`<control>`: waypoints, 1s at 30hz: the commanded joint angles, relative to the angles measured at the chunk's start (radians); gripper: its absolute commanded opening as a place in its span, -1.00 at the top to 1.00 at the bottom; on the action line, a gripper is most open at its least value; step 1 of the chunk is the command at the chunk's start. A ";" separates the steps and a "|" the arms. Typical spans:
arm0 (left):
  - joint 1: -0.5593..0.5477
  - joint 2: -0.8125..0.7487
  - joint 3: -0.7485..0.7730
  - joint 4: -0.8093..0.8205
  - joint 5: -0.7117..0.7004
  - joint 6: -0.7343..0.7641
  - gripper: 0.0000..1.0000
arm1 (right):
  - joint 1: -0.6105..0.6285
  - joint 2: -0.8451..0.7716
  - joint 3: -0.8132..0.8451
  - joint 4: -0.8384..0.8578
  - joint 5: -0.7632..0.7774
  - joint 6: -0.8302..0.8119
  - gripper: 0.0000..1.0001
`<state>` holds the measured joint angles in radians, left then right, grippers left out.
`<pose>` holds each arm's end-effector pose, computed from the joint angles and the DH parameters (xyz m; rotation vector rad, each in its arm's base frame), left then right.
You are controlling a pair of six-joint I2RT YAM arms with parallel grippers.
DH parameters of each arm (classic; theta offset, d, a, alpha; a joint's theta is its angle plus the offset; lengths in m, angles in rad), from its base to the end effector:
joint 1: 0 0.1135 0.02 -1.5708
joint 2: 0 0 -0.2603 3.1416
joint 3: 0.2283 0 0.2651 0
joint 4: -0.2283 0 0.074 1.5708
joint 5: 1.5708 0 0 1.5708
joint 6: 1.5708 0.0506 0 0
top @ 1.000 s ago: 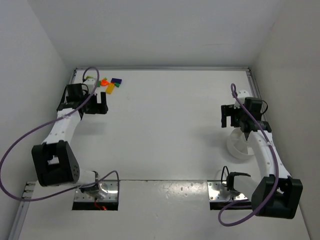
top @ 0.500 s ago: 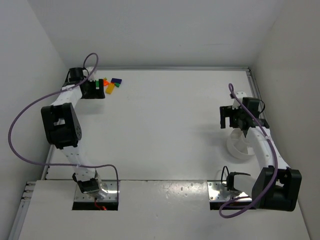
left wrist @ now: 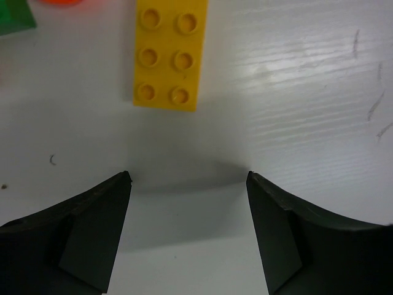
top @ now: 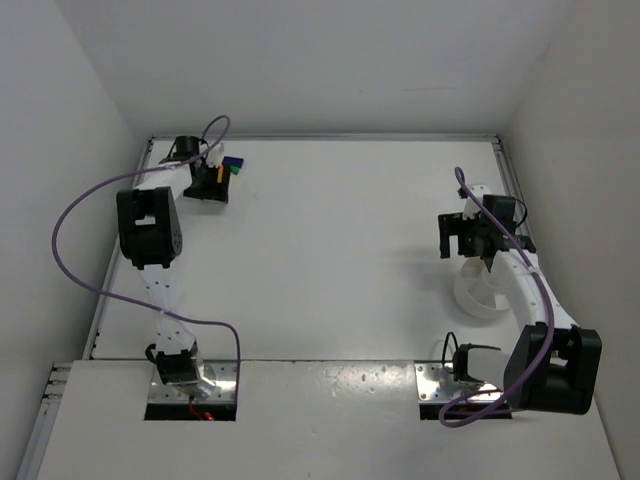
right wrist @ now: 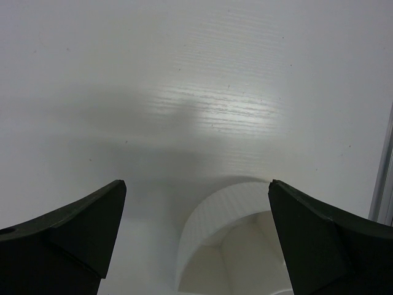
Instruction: Sort the legos into containers by color
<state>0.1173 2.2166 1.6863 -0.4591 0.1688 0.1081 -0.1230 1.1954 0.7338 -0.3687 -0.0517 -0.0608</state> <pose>0.4954 0.0498 0.1390 0.0527 2.5434 -0.1282 0.2648 -0.0301 0.2025 0.0506 2.3992 -0.0237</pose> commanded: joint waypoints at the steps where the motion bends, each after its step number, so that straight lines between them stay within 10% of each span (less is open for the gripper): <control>1: -0.036 0.034 0.070 -0.010 -0.051 0.025 -0.63 | -0.003 -0.002 0.015 0.030 0.010 -0.011 -1.00; 20: -0.054 0.259 0.323 -0.084 -0.141 -0.005 -0.65 | -0.003 0.047 0.024 0.030 0.010 -0.011 -1.00; 30: -0.054 0.221 0.264 -0.109 -0.112 -0.005 0.22 | -0.003 0.021 0.052 -0.010 -0.062 -0.022 -0.76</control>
<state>0.0586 2.4390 2.0304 -0.4866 0.0868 0.0906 -0.1230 1.2476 0.7361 -0.3763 -0.0658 -0.0650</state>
